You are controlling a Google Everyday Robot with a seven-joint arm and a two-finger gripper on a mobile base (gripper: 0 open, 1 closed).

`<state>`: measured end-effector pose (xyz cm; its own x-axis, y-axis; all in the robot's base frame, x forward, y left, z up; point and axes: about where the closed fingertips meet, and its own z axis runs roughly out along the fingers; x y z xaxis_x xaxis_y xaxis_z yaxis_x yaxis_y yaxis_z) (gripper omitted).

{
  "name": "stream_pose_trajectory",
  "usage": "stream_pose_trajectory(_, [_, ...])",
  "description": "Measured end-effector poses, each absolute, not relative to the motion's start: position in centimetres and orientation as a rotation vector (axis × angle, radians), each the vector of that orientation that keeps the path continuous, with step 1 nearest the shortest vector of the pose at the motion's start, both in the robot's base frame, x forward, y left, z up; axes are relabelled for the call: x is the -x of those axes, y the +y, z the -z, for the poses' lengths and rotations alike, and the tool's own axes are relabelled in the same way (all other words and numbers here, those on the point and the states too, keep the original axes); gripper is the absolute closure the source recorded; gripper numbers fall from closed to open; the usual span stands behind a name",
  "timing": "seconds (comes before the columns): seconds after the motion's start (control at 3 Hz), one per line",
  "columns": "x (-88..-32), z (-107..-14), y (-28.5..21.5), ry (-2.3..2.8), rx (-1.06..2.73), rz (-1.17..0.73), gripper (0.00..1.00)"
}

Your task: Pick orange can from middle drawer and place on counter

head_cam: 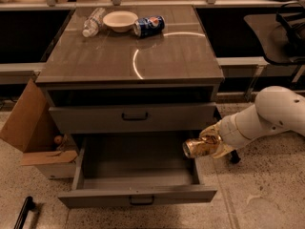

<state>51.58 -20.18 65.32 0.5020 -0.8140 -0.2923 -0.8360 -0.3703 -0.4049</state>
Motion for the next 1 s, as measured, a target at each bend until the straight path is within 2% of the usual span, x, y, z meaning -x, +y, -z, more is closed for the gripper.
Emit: stream_pose_trajectory(1.0, [-54.5, -81.0, -21.3, 1.306, 2.182, 0.075, 1.00])
